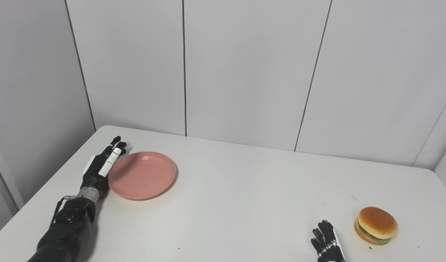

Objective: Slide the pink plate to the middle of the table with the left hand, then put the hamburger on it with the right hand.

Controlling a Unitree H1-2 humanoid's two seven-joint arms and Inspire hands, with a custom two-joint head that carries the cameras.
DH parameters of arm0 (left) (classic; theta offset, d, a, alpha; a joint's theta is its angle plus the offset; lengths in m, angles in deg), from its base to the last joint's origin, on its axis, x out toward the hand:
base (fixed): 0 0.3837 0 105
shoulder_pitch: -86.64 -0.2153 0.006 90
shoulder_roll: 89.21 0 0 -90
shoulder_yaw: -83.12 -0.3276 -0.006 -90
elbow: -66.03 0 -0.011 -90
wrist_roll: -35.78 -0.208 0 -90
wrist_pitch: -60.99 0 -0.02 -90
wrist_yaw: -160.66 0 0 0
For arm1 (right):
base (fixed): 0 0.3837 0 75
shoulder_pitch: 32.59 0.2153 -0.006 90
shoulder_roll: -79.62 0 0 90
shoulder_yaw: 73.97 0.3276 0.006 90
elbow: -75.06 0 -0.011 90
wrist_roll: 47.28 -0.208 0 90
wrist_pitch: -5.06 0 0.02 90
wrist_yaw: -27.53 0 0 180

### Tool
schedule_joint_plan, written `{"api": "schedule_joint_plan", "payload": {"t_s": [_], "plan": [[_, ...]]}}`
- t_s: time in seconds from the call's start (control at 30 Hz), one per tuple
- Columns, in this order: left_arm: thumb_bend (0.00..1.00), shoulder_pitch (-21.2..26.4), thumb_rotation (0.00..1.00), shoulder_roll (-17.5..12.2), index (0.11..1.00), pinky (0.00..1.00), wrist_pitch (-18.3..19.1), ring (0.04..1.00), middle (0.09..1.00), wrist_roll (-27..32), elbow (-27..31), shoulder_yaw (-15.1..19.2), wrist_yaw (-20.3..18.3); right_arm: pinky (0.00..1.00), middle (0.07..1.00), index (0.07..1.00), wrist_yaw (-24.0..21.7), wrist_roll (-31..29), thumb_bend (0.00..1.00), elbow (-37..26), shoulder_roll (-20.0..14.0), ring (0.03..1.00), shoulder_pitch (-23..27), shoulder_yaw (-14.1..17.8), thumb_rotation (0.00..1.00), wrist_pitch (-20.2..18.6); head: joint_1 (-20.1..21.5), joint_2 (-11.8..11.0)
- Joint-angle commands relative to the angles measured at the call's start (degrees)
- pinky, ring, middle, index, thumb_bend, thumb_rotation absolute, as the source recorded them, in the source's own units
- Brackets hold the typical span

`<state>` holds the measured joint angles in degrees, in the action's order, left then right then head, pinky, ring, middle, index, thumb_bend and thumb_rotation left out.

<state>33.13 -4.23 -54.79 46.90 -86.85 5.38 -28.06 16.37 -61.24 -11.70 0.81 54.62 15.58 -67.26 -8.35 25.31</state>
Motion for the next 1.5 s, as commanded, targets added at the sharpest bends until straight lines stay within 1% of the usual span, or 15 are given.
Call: {"api": "schedule_joint_plan", "payload": {"t_s": [0.0,0.03,0.27,0.4,0.5,0.6,0.87,0.93,1.03,1.13,1.2,1.33,1.43,1.47], "plan": [[0.89,0.66,0.75,2.11,0.930,0.81,-0.93,0.914,0.914,0.16,1.09,-0.47,-0.63,0.96,0.960,0.941,1.64,1.23,0.79,3.10,-0.42,0.956,0.67,0.15,0.86,-7.95,0.07,0.04],[0.88,0.51,0.75,2.48,0.933,0.83,-0.97,0.920,0.913,0.26,1.30,-0.49,-0.76,0.96,0.959,0.940,1.67,1.26,0.78,3.08,-0.38,0.954,0.70,0.11,0.86,-7.95,0.12,0.05],[0.88,-1.69,0.75,5.07,0.929,0.82,-0.81,0.927,0.923,-0.08,3.71,-1.49,-0.89,0.95,0.959,0.936,2.01,1.09,0.79,2.57,-0.08,0.952,0.45,-0.24,0.85,-8.22,0.83,0.04],[0.88,-1.56,0.74,5.78,0.925,0.84,-0.94,0.922,0.919,0.24,2.43,-1.66,-1.84,0.94,0.954,0.933,2.21,1.46,0.79,2.34,0.05,0.943,0.38,-0.50,0.85,-8.43,1.22,0.03],[0.87,-1.56,0.75,6.43,0.924,0.84,-0.90,0.921,0.918,0.34,2.56,-1.88,-2.57,0.94,0.955,0.935,2.31,1.89,0.78,2.24,0.09,0.941,0.39,-0.69,0.86,-8.47,1.61,0.12],[0.86,-1.40,0.76,6.79,0.937,0.88,-0.85,0.945,0.926,0.30,2.47,-2.27,-3.42,0.94,0.954,0.935,2.40,2.18,0.78,2.15,0.26,0.941,0.38,-0.78,0.86,-8.51,1.98,0.19],[0.83,-1.64,0.74,7.41,0.944,0.91,1.79,0.963,0.935,0.57,3.59,-2.30,-3.47,0.94,0.958,0.933,2.33,2.44,0.78,1.50,0.74,0.950,0.29,-1.13,0.85,-9.25,3.87,1.21],[0.83,-1.85,0.76,7.36,0.950,0.87,1.90,0.946,0.928,-0.22,4.03,-2.79,-3.06,0.95,0.955,0.930,2.29,2.49,0.78,1.45,0.84,0.949,0.26,-1.20,0.84,-9.17,3.97,1.31],[0.83,-2.13,0.76,7.26,0.948,0.84,1.81,0.928,0.920,-1.53,4.66,-3.88,-2.33,0.95,0.955,0.925,2.42,2.74,0.78,1.22,1.03,0.948,0.21,-1.29,0.84,-9.36,4.24,1.61],[0.82,-2.62,0.75,7.53,0.939,0.83,2.62,0.919,0.917,-1.43,6.03,-4.24,-2.28,0.95,0.955,0.927,2.49,3.13,0.78,1.16,1.11,0.947,0.22,-1.42,0.84,-9.35,4.43,1.73],[0.82,-3.18,0.75,7.78,0.935,0.82,3.43,0.915,0.919,-1.76,7.33,-4.70,-2.03,0.95,0.956,0.928,2.54,3.24,0.79,1.17,1.17,0.947,0.27,-1.47,0.85,-9.43,4.61,1.80],[0.85,-4.84,0.78,8.38,0.930,0.77,5.03,0.891,0.905,-4.06,11.21,-6.26,-0.34,0.95,0.955,0.926,2.84,3.35,0.80,0.85,1.47,0.946,0.32,-1.58,0.84,-9.81,5.11,2.16],[0.87,-6.26,0.78,8.99,0.924,0.76,6.82,0.884,0.902,-4.85,14.59,-7.09,0.01,0.95,0.955,0.924,3.00,3.59,0.80,0.36,1.62,0.947,0.24,-1.76,0.84,-10.21,5.87,2.66],[0.88,-6.58,0.77,9.15,0.919,0.77,7.35,0.890,0.907,-4.63,15.35,-7.15,-0.14,0.94,0.955,0.924,3.05,3.72,0.81,0.18,1.63,0.946,0.21,-1.83,0.84,-10.39,5.94,2.70]]}}
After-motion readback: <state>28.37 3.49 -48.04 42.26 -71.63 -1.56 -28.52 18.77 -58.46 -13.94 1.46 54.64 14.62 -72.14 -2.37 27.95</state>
